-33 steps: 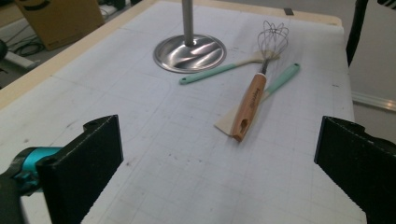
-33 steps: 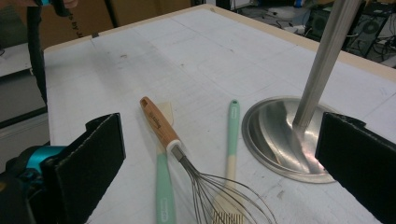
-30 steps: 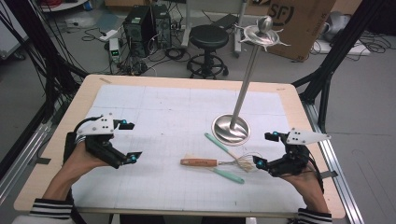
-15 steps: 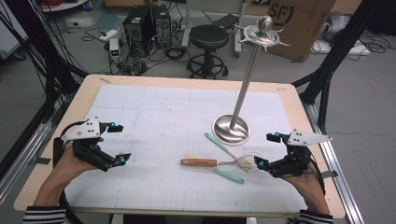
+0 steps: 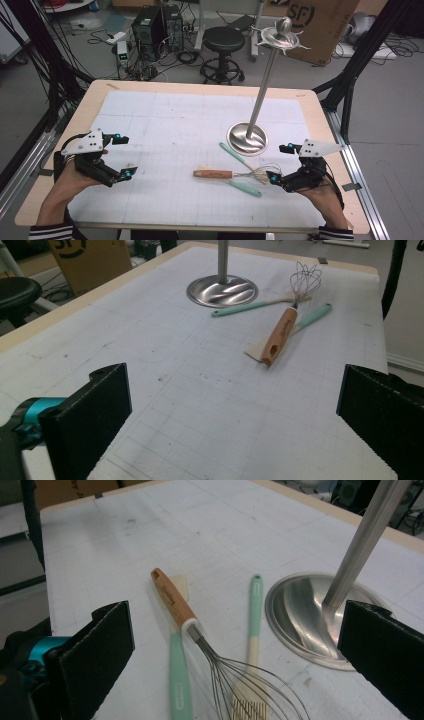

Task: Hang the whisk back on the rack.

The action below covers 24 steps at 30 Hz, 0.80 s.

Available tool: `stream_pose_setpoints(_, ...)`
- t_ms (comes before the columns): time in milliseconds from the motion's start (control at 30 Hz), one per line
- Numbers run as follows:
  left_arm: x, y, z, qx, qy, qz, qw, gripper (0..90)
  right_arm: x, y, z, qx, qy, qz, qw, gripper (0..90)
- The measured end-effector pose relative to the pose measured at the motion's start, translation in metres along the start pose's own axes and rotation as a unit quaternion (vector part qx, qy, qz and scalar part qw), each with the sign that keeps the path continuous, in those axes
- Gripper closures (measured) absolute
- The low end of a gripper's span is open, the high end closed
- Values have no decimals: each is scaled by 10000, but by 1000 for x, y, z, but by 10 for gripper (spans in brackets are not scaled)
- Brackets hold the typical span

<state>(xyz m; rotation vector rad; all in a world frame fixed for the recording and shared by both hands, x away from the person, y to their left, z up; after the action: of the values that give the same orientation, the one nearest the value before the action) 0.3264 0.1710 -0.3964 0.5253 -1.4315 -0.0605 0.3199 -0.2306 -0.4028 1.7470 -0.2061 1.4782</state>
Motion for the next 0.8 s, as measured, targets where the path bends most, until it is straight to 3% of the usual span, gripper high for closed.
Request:
stream_pose_setpoints(133, -3, 0, 0, -24, 38, 32, 10000, 17, 4, 1, 2, -61, -4, -151, 9999, 0)
stream_pose_setpoints(400, -3, 0, 0, -32, 22, 34, 10000, 16, 12, -6, -5, 18, 294, -397, 9988, 0)
stream_pose_setpoints(800, -7, 0, -1, -38, 64, 24, 10000, 17, 23, -20, -19, 435, 769, -647, 9940, 1)
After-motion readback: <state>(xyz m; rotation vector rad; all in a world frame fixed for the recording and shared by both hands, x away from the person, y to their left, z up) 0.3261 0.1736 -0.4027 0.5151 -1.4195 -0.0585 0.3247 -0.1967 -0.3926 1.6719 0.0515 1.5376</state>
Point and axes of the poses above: each handheld gripper's, and its own axes: y roughly backward along the jaws, x roughly out of its top, z roughly to its right, the point moved 10 cm from there along -y, roughly forward along the jaws, and after that the axes turned 9 degrees about -x, right-handed, at the moved point
